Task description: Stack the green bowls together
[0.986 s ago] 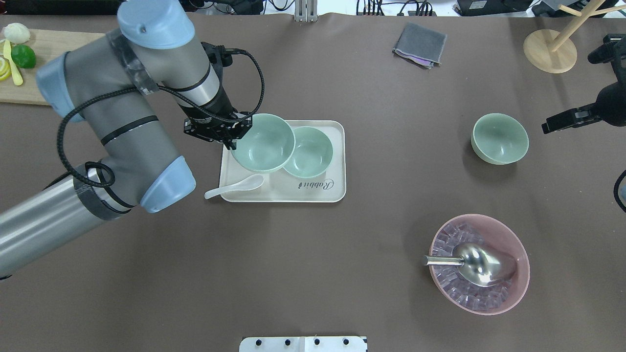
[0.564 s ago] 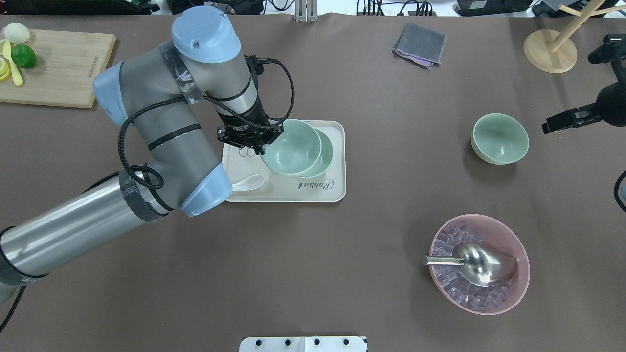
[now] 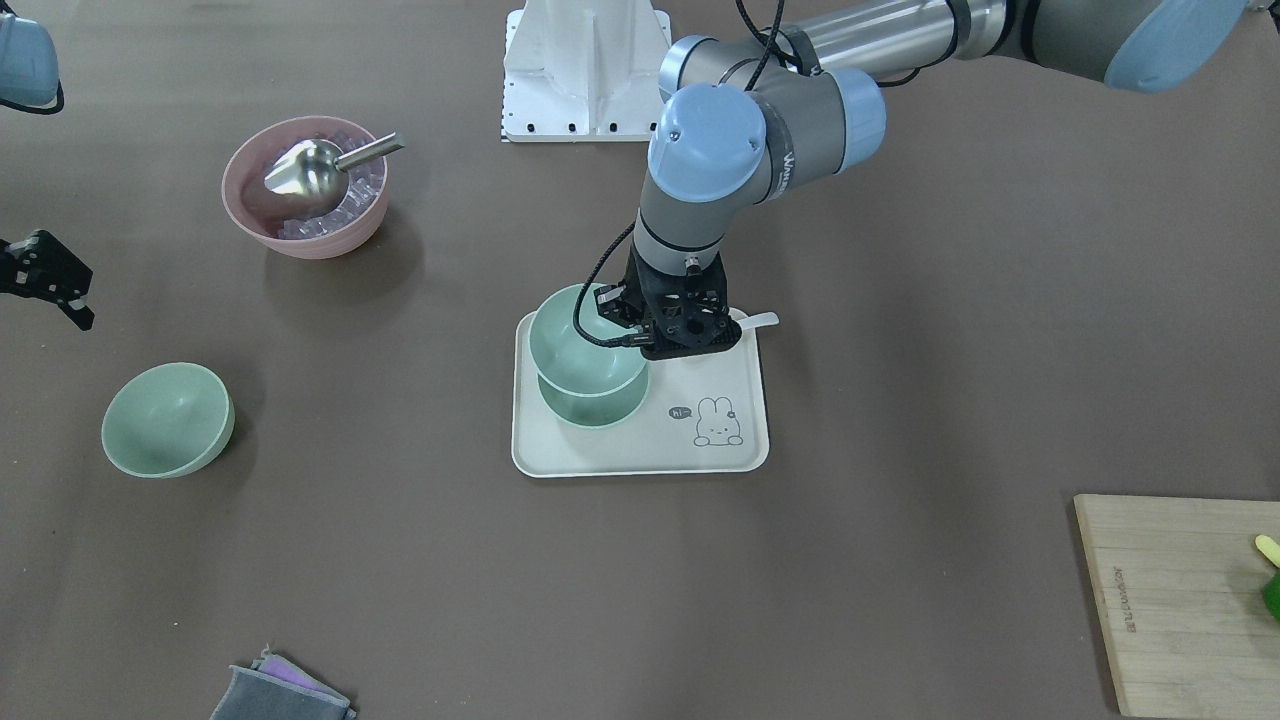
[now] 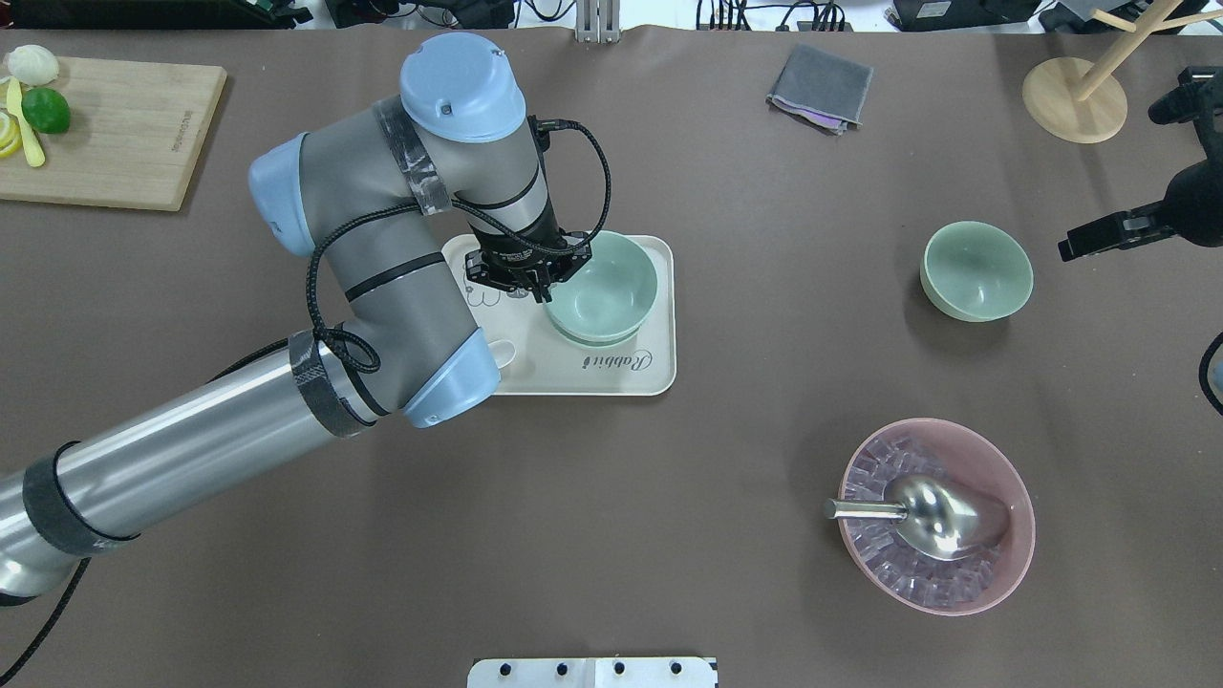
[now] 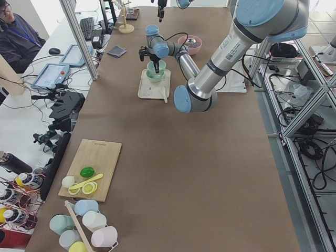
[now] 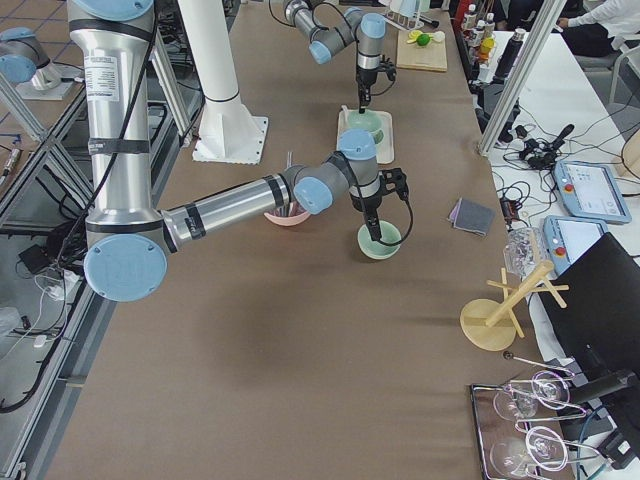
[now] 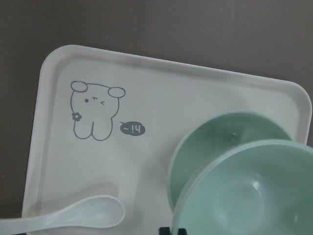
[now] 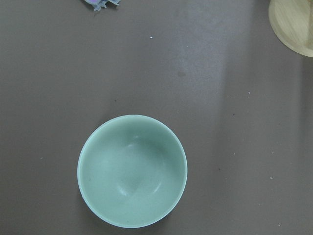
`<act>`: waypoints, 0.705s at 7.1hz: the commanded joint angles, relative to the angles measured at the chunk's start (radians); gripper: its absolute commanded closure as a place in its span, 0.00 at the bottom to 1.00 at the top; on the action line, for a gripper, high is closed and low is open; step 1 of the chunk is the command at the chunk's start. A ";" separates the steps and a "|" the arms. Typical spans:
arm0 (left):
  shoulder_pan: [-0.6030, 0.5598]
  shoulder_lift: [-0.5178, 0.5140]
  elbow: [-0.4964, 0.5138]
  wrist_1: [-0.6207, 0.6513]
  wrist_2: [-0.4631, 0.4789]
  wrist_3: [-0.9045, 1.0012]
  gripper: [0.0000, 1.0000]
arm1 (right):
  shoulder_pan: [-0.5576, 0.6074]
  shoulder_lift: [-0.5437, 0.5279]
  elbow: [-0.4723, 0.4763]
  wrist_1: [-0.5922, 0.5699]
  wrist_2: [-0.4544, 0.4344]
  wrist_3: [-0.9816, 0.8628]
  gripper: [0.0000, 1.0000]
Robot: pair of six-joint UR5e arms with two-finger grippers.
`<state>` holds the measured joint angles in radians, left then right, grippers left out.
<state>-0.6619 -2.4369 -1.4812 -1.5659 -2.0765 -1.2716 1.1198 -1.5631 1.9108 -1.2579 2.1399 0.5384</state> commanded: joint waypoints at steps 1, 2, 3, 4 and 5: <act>0.001 -0.004 0.027 -0.028 0.004 -0.003 1.00 | -0.002 0.000 0.001 0.000 0.000 0.000 0.00; 0.001 -0.004 0.048 -0.064 0.004 -0.005 1.00 | -0.002 0.000 0.001 0.000 -0.001 -0.001 0.00; 0.001 -0.004 0.050 -0.066 0.004 -0.005 1.00 | -0.003 0.000 0.001 0.000 -0.002 0.000 0.00; 0.001 -0.002 0.052 -0.069 0.004 -0.003 1.00 | -0.003 0.000 0.001 0.000 -0.002 0.000 0.00; 0.001 -0.001 0.058 -0.074 0.004 -0.003 1.00 | -0.003 0.000 0.001 0.000 -0.002 0.000 0.00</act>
<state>-0.6611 -2.4391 -1.4298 -1.6335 -2.0724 -1.2752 1.1171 -1.5631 1.9113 -1.2579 2.1384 0.5383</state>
